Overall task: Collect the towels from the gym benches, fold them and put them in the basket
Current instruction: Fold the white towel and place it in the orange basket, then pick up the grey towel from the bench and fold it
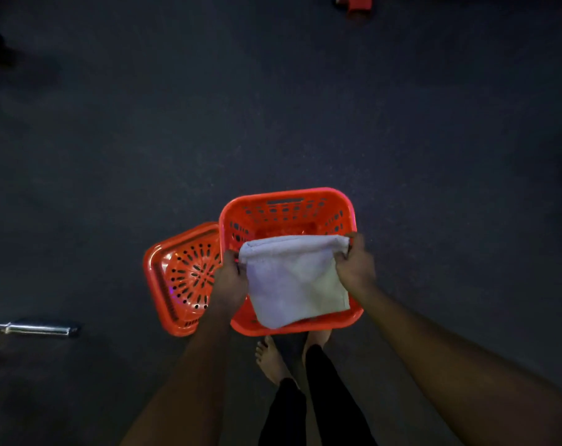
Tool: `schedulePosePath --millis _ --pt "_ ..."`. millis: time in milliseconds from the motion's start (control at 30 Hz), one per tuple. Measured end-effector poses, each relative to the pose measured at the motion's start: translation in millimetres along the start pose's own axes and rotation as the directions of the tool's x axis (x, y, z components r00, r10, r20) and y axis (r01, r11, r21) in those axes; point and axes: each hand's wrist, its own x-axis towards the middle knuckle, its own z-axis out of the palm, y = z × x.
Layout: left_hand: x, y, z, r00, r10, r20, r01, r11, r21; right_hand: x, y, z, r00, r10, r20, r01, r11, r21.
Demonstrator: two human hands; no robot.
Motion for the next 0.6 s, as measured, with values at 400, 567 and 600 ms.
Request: schedulePosePath --millis 400,567,600 --pt "-11.5 79.6 -51.7 0.982 0.176 0.073 -0.181 0.982 0.059 -14.4 -73.6 -54.8 0.998 0.001 0.062 -0.003 1.000 0.020" --pt "-62.1 142.7 -105.7 0.915 0.396 0.080 -0.401 0.914 0.065 -74.7 -110.6 -124.9 0.994 -0.105 -0.026 0.108 0.976 0.191" --pt "-73.4 155.7 -114.3 0.894 0.441 0.079 -0.446 0.892 0.070 -88.8 -112.0 -140.4 0.992 -0.122 -0.046 0.129 0.968 0.216"
